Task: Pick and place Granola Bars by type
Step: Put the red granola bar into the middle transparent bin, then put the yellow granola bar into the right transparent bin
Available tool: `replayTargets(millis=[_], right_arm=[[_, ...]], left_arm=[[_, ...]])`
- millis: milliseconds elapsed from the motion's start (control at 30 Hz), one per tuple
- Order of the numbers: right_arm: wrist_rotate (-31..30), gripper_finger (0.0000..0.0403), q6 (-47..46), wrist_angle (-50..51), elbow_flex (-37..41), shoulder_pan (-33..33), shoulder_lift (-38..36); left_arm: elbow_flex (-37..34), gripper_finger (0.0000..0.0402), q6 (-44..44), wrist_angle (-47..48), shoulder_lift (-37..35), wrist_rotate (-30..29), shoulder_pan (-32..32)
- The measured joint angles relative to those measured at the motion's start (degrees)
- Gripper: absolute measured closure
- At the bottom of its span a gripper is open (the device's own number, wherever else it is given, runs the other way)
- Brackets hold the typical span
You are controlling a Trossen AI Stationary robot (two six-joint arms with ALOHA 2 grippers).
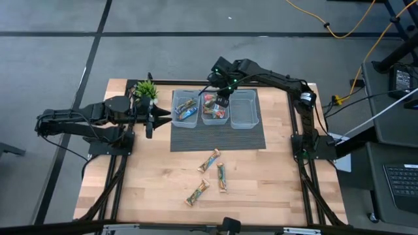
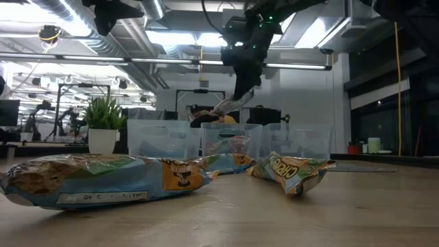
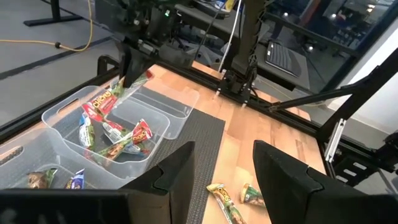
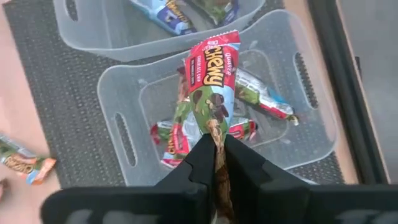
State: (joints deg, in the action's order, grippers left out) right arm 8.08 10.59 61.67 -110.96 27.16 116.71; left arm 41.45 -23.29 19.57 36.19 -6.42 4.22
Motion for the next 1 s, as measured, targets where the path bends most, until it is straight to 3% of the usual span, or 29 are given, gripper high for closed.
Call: replayTargets(millis=[267, 467, 567, 767, 1000], right_arm=[[-1.0, 0.0279, -2.8, -0.2, 0.0, 0.0, -0.1], [8.3, 0.0232, -7.7, 5.4, -0.9, -0.1, -2.0], [12.5, 0.0229, -9.0, 10.4, -0.9, -1.1, -4.1], [12.2, 0.0242, -9.3, 14.4, -0.8, -7.2, -12.0], [5.4, 0.0250, -14.0, 13.7, -0.8, -19.4, -22.1]], left_arm=[[0.0, 0.0247, 0.0, 0.0, 0.0, 0.0, 0.0], [0.0, 0.0247, 0.4, 0.0, 0.0, 0.0, 0.0], [0.0, 0.0247, 0.5, 0.0, 0.0, 0.0, 0.0], [0.0, 0.0247, 0.7, 0.0, 0.0, 0.5, 0.0], [0.0, 0.0247, 0.6, 0.0, 0.2, 2.8, 0.0]])
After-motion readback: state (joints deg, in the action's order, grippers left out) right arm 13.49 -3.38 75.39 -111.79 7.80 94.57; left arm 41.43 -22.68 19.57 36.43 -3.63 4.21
